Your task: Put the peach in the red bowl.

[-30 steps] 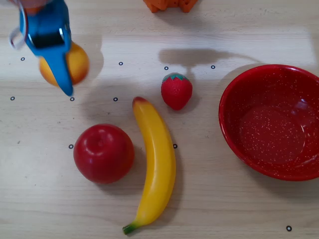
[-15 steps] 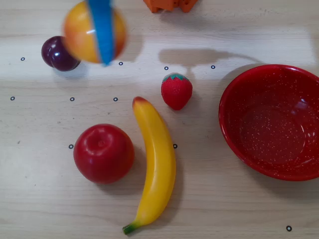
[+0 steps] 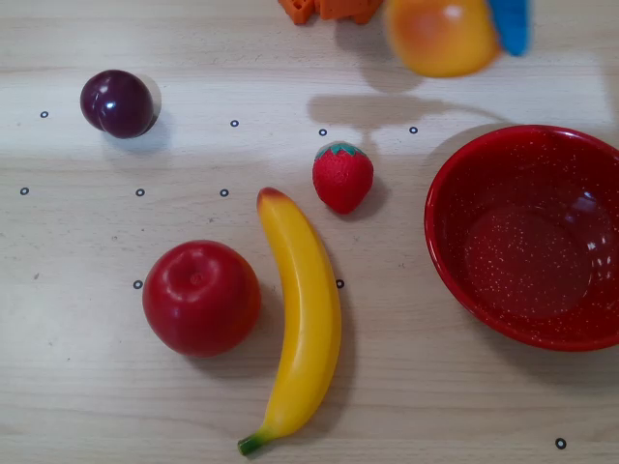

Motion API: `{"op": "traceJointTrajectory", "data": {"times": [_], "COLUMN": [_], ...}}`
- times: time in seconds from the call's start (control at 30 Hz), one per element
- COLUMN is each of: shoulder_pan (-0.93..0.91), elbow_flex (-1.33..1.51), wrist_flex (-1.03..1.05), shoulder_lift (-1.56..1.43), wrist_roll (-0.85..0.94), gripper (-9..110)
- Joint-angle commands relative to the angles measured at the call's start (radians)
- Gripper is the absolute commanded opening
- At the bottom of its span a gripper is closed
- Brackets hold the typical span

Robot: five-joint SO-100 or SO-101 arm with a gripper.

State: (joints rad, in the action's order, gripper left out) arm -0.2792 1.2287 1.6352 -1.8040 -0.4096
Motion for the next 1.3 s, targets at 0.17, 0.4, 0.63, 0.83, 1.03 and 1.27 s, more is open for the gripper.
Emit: {"op": "traceJointTrajectory", "data": {"times": [0.17, 0.4, 0.63, 0.83, 1.03, 1.27], "shoulder_pan": [-0.163, -0.224, -0.222, -0.213, -0.213, -0.218], "elbow_flex": [0.043, 0.071, 0.101, 0.121, 0.129, 0.132], "wrist_flex": [-0.232, -0.376, -0.448, -0.48, -0.488, -0.491], "shoulder_lift": [0.061, 0.206, 0.307, 0.373, 0.407, 0.414], "wrist_roll": [0.017, -0.015, -0.04, -0.048, -0.04, -0.015], "gripper": [0, 10, 18, 30, 43, 49]}}
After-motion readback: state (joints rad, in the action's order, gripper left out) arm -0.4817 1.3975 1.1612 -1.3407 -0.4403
